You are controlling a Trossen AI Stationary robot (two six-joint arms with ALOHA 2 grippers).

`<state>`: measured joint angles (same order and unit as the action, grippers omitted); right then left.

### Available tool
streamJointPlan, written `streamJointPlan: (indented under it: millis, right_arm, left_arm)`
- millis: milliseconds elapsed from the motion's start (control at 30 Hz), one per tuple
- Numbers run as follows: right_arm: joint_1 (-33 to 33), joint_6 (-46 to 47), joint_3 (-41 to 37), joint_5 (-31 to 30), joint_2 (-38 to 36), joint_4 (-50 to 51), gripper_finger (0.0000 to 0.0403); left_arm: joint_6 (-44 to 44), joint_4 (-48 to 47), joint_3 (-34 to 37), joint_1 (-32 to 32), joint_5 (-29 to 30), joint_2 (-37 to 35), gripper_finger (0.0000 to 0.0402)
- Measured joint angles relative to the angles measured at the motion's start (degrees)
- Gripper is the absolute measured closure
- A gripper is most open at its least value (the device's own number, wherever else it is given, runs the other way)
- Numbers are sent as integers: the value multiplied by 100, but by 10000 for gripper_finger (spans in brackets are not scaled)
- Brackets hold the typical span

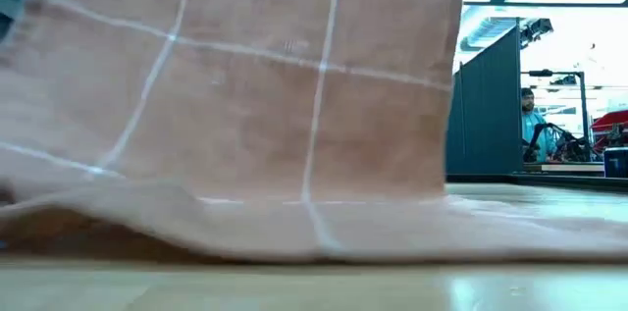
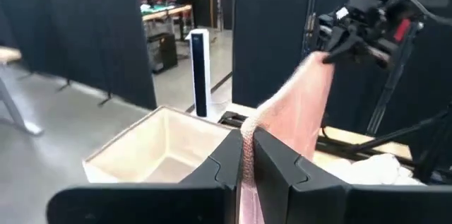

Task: Fold towel
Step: Fold the brown towel

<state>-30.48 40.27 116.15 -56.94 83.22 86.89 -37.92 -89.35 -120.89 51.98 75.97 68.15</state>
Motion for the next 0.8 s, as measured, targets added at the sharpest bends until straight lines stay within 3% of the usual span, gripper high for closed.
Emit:
streamJointPlan:
  millis: [167, 300, 367, 467, 633, 800]
  right_arm:
    - [127, -17, -235, 364, 2, -74, 393]
    - [122, -24, -268, 417, 2, -100, 393]
    - [123, -26, -268, 402, -4, -102, 393]
    - [122, -292, -268, 405, -2, -400, 393]
    - [118, -2406, -268, 734, -7, -2458, 393]
    - [-62, -4572, -263, 1070, -7, -4946, 393]
  left_arm:
    - [-736, 328, 628, -306, -313, -100, 387]
    - [-552, 1321, 1077, -486, -940, -45, 387]
    - [26, 2041, 1180, -617, -1317, -10, 387]
    - [1895, 3395, 1186, -742, -2002, 10, 387]
    - [4893, 5407, 1081, -740, -2802, -5, 387]
    - [5719, 5705, 567, -626, -2809, -67, 387]
